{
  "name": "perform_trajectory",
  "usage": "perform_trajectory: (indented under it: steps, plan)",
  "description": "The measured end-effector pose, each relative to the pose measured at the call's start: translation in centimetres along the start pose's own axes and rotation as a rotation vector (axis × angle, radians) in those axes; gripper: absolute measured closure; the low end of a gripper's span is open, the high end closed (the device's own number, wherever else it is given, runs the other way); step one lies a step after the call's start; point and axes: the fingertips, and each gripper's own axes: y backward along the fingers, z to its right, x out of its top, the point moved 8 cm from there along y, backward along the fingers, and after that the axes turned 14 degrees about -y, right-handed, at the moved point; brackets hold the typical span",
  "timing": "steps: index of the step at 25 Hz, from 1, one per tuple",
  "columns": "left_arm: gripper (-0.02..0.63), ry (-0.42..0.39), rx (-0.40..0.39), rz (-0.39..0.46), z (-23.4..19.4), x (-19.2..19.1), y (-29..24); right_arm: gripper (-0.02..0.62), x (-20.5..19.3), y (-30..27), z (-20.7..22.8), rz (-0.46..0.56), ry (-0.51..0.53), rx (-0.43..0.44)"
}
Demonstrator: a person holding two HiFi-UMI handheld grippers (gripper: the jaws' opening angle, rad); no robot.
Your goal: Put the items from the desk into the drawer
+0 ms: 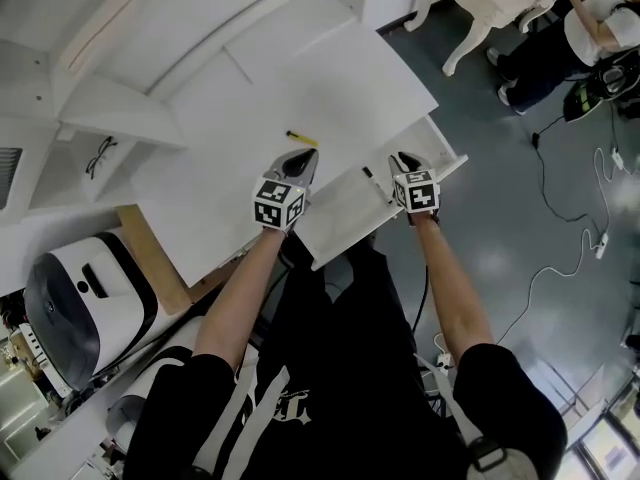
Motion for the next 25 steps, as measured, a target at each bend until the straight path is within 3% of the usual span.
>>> perform_trajectory:
  steps: [13,25]
  plan:
    - [0.601,-0.014,0.123,0.129,-1.7,6.6,4.4,0.410,9.1,7.1,-3.1,0.230,0.101,0.077]
    - [0.601,-0.041,0.221,0.200,-3.9,9.2,9.9,0.366,14.5,10.4,-7.7,0.376,0.181,0.144]
